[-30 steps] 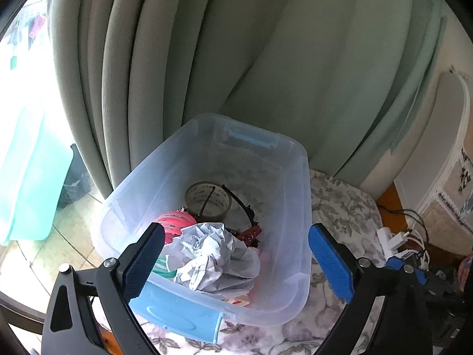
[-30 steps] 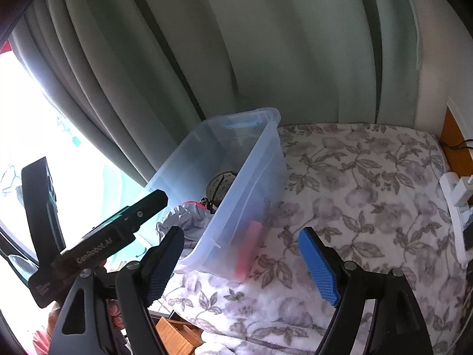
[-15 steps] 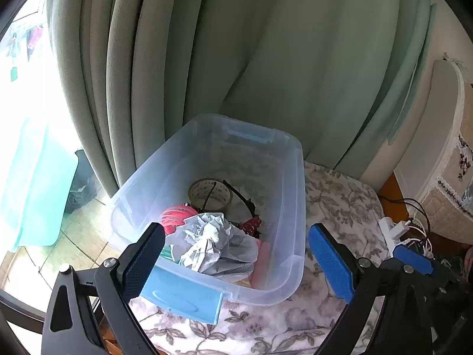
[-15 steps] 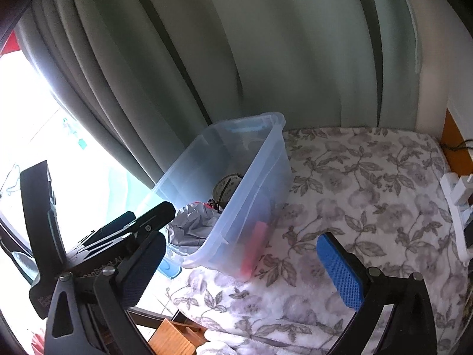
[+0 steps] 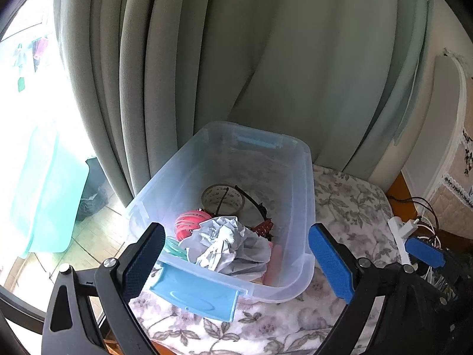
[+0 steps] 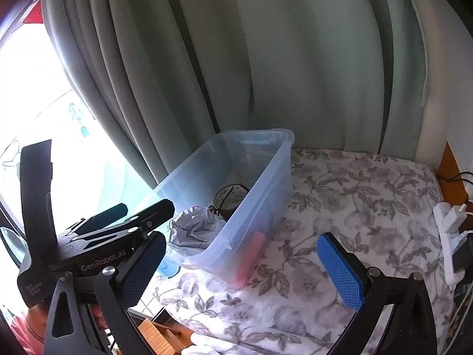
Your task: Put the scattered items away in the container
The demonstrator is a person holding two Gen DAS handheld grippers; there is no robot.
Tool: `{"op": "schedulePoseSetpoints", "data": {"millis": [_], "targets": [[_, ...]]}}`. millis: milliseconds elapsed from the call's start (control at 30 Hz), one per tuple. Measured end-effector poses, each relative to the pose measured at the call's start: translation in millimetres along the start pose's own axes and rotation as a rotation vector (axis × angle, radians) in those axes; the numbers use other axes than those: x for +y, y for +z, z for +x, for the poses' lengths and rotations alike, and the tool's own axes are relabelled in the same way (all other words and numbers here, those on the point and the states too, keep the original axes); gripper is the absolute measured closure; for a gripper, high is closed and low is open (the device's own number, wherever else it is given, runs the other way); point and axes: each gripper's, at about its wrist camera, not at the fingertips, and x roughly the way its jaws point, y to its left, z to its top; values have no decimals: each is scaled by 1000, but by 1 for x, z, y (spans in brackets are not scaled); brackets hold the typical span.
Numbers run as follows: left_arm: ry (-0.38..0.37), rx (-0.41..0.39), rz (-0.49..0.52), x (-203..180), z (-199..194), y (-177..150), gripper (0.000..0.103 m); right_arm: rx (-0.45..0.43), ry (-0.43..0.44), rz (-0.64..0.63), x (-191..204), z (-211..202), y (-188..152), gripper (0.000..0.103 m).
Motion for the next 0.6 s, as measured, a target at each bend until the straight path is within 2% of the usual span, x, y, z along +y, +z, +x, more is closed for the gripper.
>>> {"op": "schedulePoseSetpoints", "data": {"millis": [533,600], "targets": [[-9,19,1,-3,0,-4,5,45,-25,-3,0,5,-2,0],[-33,23,22,10,9,2,5,46,-28,-4,1,5,-2,0]]}}
